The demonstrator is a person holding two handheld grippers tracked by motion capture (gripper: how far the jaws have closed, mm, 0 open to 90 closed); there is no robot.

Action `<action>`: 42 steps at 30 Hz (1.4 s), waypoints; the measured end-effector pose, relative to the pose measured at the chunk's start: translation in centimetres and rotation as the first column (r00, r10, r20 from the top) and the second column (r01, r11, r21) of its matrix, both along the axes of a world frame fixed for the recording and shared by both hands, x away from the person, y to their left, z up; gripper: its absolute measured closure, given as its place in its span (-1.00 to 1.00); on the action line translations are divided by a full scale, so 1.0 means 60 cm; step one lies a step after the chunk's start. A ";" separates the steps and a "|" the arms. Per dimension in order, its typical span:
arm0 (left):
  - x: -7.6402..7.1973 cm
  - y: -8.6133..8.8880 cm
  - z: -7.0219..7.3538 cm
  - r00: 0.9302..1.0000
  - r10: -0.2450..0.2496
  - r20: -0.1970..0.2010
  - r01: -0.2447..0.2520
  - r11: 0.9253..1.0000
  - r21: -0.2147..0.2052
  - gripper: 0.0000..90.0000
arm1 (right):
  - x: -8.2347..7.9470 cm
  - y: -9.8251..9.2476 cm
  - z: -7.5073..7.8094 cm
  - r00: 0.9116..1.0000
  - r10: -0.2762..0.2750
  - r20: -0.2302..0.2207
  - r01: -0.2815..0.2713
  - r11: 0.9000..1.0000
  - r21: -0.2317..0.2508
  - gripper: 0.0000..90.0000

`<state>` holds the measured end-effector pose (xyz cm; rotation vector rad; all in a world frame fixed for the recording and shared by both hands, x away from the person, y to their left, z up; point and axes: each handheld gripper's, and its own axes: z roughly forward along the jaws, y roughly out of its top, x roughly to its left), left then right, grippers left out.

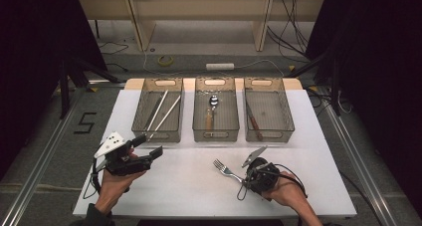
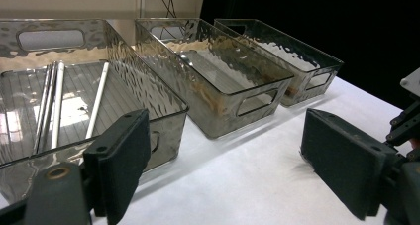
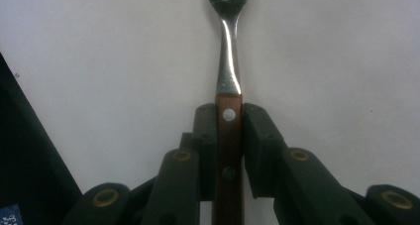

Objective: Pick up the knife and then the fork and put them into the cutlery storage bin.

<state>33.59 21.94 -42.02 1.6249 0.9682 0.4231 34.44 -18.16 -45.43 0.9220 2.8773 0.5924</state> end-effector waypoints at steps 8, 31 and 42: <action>0.000 0.000 0.000 1.000 0.000 -0.001 0.000 1.000 0.000 -0.58 | 0.006 -0.014 0.013 1.000 -0.021 -0.009 0.021 0.998 0.067 0.73; 0.002 0.002 -0.001 1.000 0.006 -0.002 -0.006 1.000 -0.013 -0.58 | 0.035 -0.056 0.062 0.994 -0.100 0.033 0.091 0.974 0.206 0.73; 0.003 0.001 -0.002 1.000 0.008 -0.004 -0.008 1.000 -0.010 -0.58 | 0.069 -0.075 0.103 0.980 -0.152 0.126 0.122 0.968 0.218 0.73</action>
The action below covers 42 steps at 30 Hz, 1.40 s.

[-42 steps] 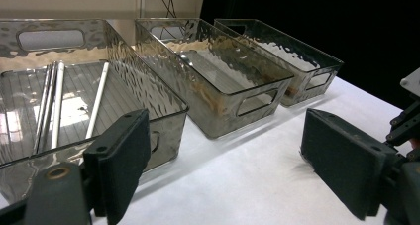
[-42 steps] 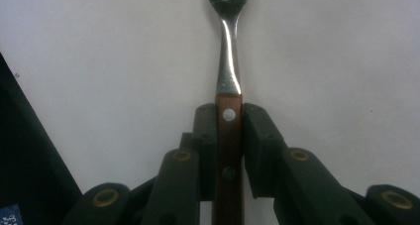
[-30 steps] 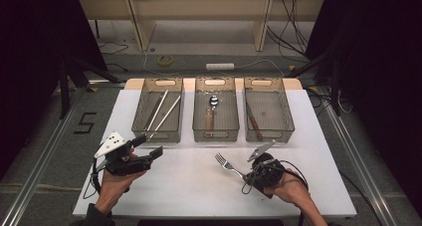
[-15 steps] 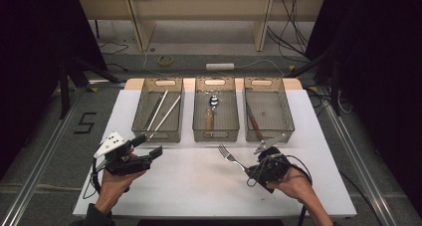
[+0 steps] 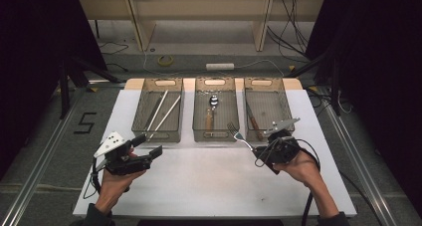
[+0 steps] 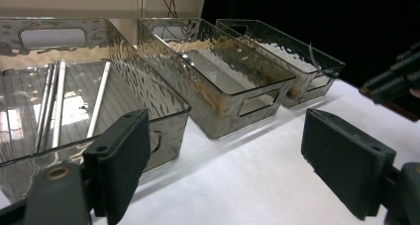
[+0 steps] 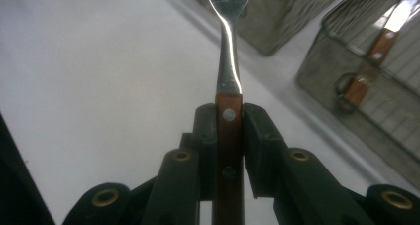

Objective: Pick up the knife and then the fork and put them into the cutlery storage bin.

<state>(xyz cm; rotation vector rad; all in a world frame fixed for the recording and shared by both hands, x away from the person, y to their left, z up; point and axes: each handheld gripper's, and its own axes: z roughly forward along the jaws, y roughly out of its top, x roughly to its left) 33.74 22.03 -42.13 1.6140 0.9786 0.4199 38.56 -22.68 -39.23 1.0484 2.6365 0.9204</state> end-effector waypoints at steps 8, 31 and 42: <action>0.000 0.000 0.000 1.000 -0.001 0.001 0.001 1.000 0.001 -0.58 | 0.038 -0.008 0.026 0.998 -0.040 0.039 0.039 0.999 0.018 0.73; 0.000 -0.001 0.000 1.000 -0.005 0.005 0.005 1.000 0.003 -0.58 | 0.123 -0.023 0.051 0.990 -0.135 0.030 0.133 0.990 0.055 0.73; 0.000 -0.002 0.000 1.000 -0.007 0.005 0.007 1.000 0.004 -0.58 | 0.154 -0.027 0.062 0.985 -0.169 0.039 0.167 0.984 0.062 0.73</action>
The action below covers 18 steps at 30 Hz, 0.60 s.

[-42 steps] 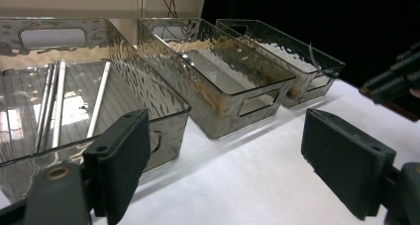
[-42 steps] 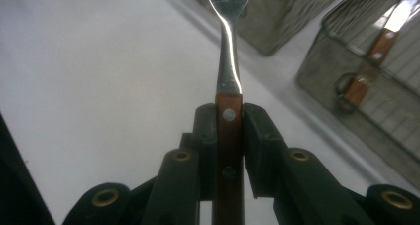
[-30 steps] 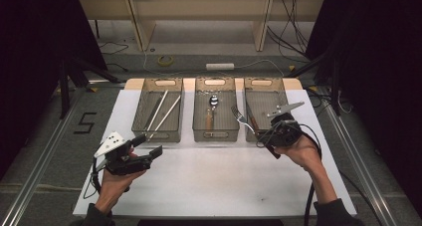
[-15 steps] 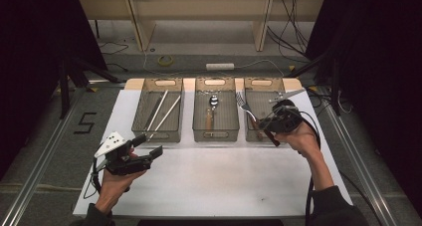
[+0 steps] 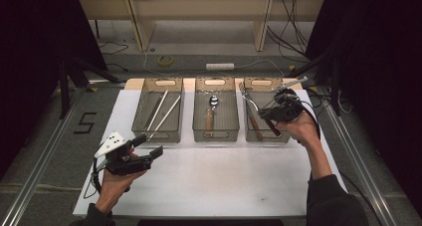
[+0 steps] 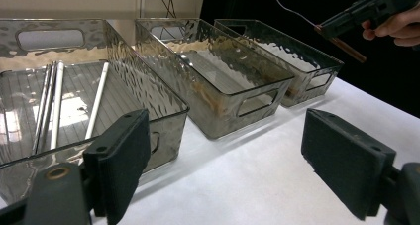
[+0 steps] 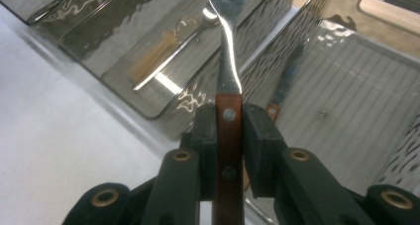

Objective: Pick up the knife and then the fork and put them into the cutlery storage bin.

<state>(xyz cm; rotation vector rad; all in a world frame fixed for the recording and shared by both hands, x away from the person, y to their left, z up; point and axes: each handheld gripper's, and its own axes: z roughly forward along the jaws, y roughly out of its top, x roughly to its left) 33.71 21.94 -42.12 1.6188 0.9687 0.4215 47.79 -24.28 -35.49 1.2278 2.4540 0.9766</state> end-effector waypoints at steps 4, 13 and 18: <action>0.000 0.000 0.000 1.000 0.000 0.000 0.000 1.000 0.000 -0.58 | 0.011 0.003 0.001 1.000 -0.011 -0.006 0.011 1.000 -0.006 0.73; 0.000 0.000 0.000 1.000 0.000 0.000 0.000 1.000 0.000 -0.58 | 0.043 0.002 0.002 0.998 -0.053 -0.021 0.053 0.999 0.002 0.73; 0.000 0.000 0.000 1.000 0.000 0.001 0.000 1.000 -0.003 -0.58 | 0.058 -0.005 0.000 0.996 -0.087 -0.028 0.088 0.996 0.008 0.73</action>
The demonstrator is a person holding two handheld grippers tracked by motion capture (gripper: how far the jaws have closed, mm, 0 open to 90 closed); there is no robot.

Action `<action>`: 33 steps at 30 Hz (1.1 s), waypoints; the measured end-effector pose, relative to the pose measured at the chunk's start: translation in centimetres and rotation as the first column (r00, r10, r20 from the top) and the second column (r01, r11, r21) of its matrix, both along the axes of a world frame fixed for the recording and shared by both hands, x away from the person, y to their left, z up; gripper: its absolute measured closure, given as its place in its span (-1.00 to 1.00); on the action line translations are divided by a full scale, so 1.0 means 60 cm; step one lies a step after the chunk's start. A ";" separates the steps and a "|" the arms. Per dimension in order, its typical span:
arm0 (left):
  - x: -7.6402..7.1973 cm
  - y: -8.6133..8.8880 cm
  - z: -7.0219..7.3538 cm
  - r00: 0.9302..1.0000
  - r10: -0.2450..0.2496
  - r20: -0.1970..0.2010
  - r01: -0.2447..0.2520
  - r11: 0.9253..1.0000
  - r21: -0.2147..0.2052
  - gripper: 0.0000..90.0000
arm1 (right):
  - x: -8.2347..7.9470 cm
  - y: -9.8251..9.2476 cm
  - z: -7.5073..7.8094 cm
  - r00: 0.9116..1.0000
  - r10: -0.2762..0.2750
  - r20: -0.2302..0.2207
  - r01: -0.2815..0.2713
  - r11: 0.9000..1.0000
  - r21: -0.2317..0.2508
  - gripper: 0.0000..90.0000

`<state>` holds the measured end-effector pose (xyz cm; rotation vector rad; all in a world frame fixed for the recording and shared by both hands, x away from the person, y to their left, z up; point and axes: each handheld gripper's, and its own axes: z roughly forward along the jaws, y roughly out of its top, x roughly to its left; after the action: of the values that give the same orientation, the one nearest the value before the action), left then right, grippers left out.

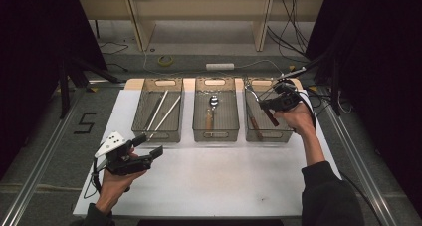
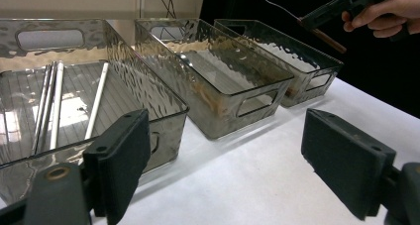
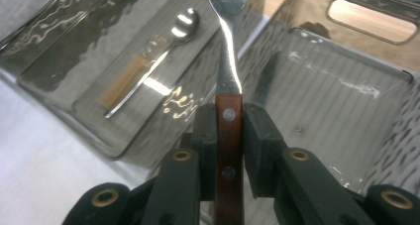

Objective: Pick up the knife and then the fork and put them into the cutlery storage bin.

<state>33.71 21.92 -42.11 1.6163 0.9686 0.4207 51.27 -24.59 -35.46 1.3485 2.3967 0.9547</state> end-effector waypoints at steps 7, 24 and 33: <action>0.000 -0.001 0.000 1.000 -0.001 0.000 0.001 1.000 0.001 -0.58 | 0.015 -0.007 -0.011 0.999 -0.045 -0.013 0.045 0.999 0.000 0.73; -0.001 0.000 0.000 1.000 -0.001 0.000 0.001 1.000 -0.002 -0.58 | 0.033 -0.006 -0.041 0.992 -0.122 -0.020 0.121 0.993 -0.014 0.73; -0.001 0.001 0.001 1.000 -0.003 0.000 0.003 1.000 0.001 -0.58 | 0.036 -0.008 -0.055 0.987 -0.156 -0.032 0.155 0.988 -0.018 0.73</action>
<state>33.64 21.96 -42.07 1.6183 0.9662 0.4194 53.43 -25.07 -38.78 1.5317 2.2775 0.8760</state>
